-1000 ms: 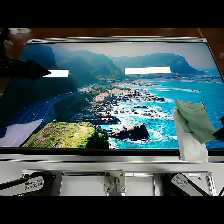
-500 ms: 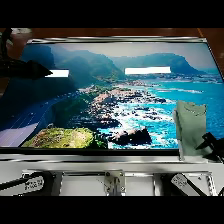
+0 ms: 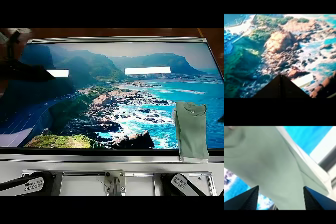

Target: Fold the shirts.

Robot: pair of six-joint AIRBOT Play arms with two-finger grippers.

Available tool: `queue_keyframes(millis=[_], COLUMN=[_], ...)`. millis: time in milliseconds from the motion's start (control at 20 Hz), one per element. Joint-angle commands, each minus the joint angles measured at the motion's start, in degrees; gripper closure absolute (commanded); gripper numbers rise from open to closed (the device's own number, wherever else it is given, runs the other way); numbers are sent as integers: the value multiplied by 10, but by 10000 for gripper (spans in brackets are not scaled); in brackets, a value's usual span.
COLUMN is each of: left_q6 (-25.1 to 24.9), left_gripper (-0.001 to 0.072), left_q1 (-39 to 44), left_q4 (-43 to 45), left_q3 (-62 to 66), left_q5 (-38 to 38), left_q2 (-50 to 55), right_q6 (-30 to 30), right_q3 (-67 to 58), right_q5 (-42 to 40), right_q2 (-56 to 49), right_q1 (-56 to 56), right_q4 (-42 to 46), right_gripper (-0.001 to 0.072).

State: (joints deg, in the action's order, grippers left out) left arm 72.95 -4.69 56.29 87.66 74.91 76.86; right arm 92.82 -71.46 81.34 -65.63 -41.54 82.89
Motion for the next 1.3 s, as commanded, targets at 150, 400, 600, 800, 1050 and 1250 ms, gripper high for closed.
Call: queue_keyframes(millis=[150, 400, 600, 800, 1050, 1250], left_q6=[157, 170, 169, 167, 151, 145], left_gripper=[18, 11, 11, 11, 11, 11], left_q1=[166, 193, 193, 193, 192, 192], left_q4=[322, 302, 301, 301, 303, 303], left_q3=[0, 0, 0, 0, 0, 0], left_q5=[67, 57, 57, 46, 35, 36], left_q2=[42, 68, 70, 70, 70, 70], right_q6=[-10, -5, -5, -5, -5, -5], right_q3=[-82, -82, -82, -82, -82, -82], right_q5=[-48, 30, 27, 27, 27, 27], right_q2=[-33, -96, -98, -98, -98, -98], right_q1=[247, 317, 328, 327, 327, 327], right_q4=[14, 27, 21, 21, 21, 21], right_gripper=[56, 56, 56, 56, 56, 56])
